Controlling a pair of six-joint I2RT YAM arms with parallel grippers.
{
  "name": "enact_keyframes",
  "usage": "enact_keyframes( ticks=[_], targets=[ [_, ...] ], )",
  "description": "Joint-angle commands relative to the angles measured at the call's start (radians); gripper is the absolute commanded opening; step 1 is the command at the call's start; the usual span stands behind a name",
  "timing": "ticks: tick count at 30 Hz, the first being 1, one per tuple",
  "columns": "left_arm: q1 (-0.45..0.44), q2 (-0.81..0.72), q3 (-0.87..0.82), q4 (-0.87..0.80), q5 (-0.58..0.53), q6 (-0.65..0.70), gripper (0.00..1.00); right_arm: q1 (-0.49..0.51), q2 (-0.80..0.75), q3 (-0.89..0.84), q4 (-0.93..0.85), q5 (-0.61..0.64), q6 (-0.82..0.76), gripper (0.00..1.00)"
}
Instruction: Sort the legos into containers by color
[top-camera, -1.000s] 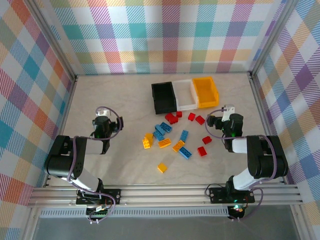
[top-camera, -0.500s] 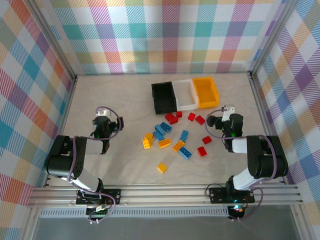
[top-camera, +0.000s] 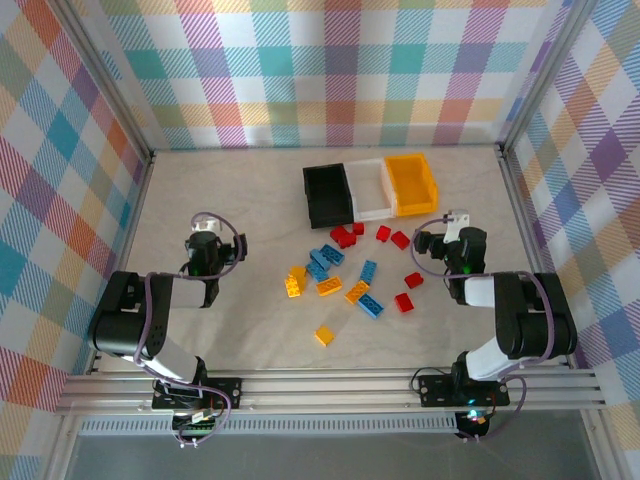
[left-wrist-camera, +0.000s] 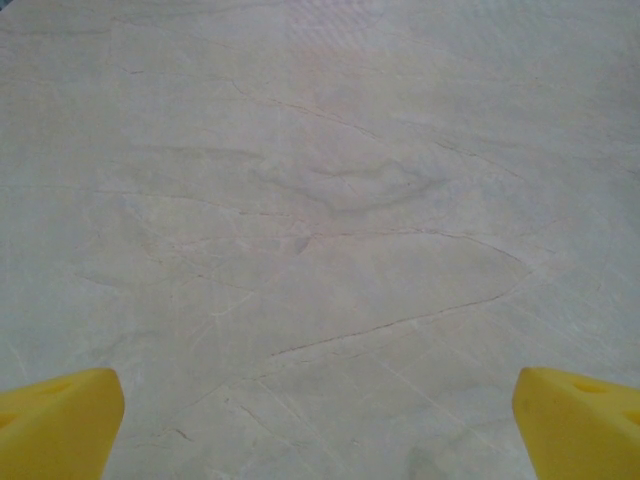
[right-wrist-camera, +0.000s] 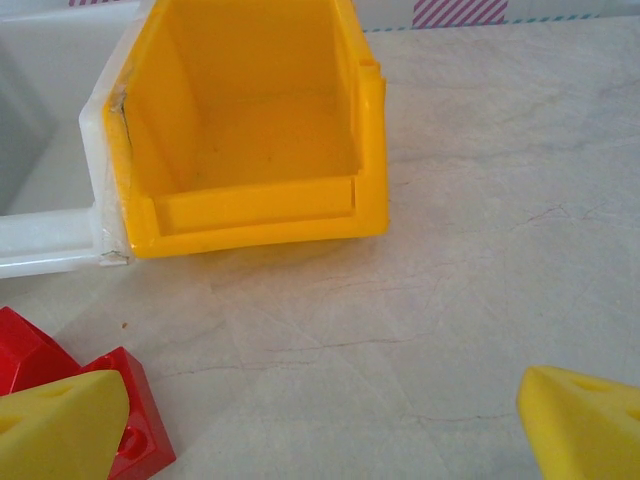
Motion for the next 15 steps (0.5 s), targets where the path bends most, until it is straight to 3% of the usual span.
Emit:
enact_keyframes(
  ticks=[1,7,12,15],
  targets=[
    [0.011,-0.081,0.116,-0.21,-0.081,-0.035,1.0,0.014,-0.084,0.02,-0.068,0.021,0.007,1.0],
    [0.01,-0.197,0.184,-0.378,-0.125,-0.084,1.0,0.048,-0.207,0.033,-0.198,0.092,0.001,1.0],
    [0.01,-0.35,0.245,-0.594,-0.203,-0.187,1.0,0.054,-0.339,0.106,-0.426,0.08,0.123,1.0],
    [0.01,-0.417,0.298,-0.725,-0.185,-0.26,1.0,0.059,-0.396,0.17,-0.594,0.021,0.226,1.0]
  ],
)
